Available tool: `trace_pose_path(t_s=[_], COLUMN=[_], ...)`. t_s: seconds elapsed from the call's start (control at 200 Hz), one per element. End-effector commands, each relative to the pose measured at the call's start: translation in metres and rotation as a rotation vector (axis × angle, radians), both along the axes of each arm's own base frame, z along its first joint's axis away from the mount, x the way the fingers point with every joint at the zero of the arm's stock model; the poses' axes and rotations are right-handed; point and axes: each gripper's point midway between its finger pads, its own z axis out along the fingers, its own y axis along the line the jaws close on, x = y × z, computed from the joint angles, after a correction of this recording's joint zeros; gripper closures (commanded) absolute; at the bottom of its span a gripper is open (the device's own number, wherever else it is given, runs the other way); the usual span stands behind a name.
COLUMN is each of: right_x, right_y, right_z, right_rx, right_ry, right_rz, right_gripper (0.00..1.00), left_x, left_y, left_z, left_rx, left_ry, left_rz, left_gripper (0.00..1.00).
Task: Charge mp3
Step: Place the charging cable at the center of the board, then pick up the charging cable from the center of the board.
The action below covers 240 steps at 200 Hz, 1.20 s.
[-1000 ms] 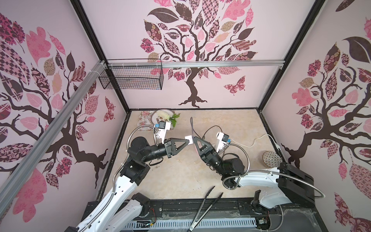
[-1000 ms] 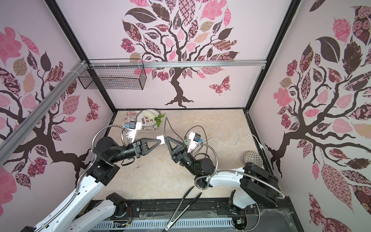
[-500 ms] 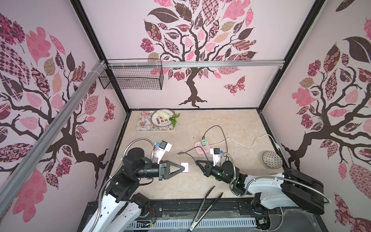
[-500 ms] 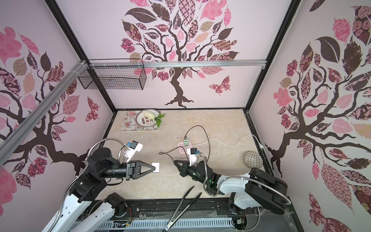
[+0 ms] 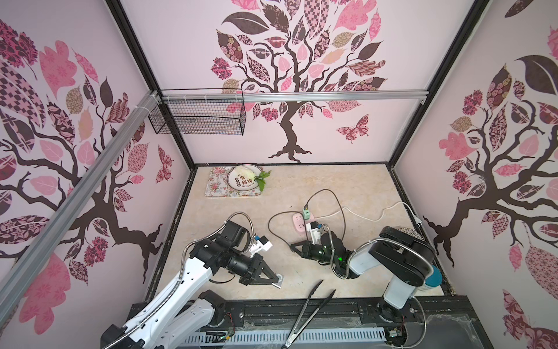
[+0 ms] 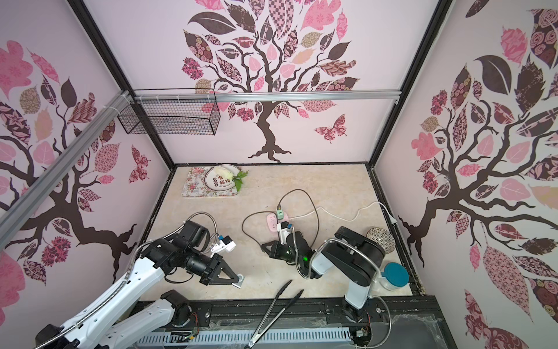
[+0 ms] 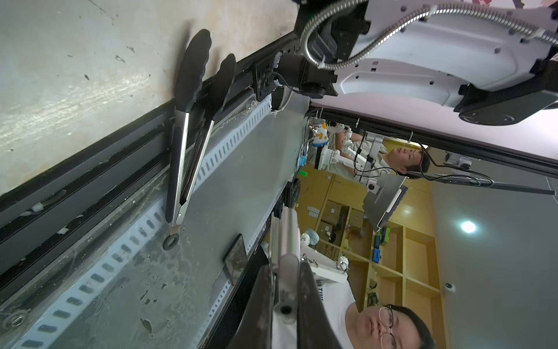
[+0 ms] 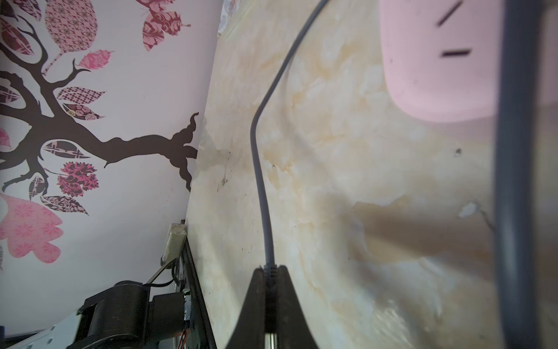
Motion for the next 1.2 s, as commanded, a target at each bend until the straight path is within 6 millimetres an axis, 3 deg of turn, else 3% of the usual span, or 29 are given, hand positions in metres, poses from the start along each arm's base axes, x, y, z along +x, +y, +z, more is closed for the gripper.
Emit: trace_pose_path(t_s=[0.0,0.205,0.295,0.38,0.525,0.665,0.815,0.95,1.1,1.195], right_x=[-0.009,-0.008,-0.006,-0.006,-0.008,-0.006,0.015,0.034,0.037,0.023], right_y=[0.021,0.035,0.036,0.037,0.035,0.027,0.025,0.022,0.04,0.057], right_z=[0.002,-0.019,-0.026,-0.031,-0.033,-0.025,-0.007,-0.003,-0.001,-0.007], right_rx=[0.097,0.07,0.046,0.012,-0.087,-0.215,-0.374,-0.528,-0.557,-0.605], right_ry=[0.1,0.174,0.201,0.219,0.219,0.136,-0.03,-0.099,-0.12,-0.144], right_rz=[0.133,0.184,0.184,0.19,0.227,0.257,0.285,0.3,0.384,0.484], right_gripper=[1.0,1.0,0.87,0.82,0.57,0.56,0.6,0.65,0.66,0.66], left_x=[-0.011,-0.01,-0.007,-0.008,-0.011,-0.01,-0.013,-0.018,-0.028,-0.039], left_y=[0.002,0.003,0.002,0.003,0.004,0.005,0.007,0.01,0.015,0.021], left_z=[-0.011,-0.032,-0.028,-0.029,-0.025,-0.019,-0.016,-0.01,-0.009,-0.009], left_rx=[-0.02,0.03,0.016,0.019,0.007,0.004,-0.004,-0.024,-0.025,-0.003], left_ry=[0.04,0.064,0.027,0.019,0.004,-0.034,-0.051,-0.068,-0.043,-0.018], left_rz=[-0.04,-0.045,-0.056,-0.055,-0.048,-0.032,-0.026,-0.016,-0.004,-0.014], left_gripper=[1.0,1.0,1.0,1.0,1.0,1.0,1.0,1.0,1.0,1.0])
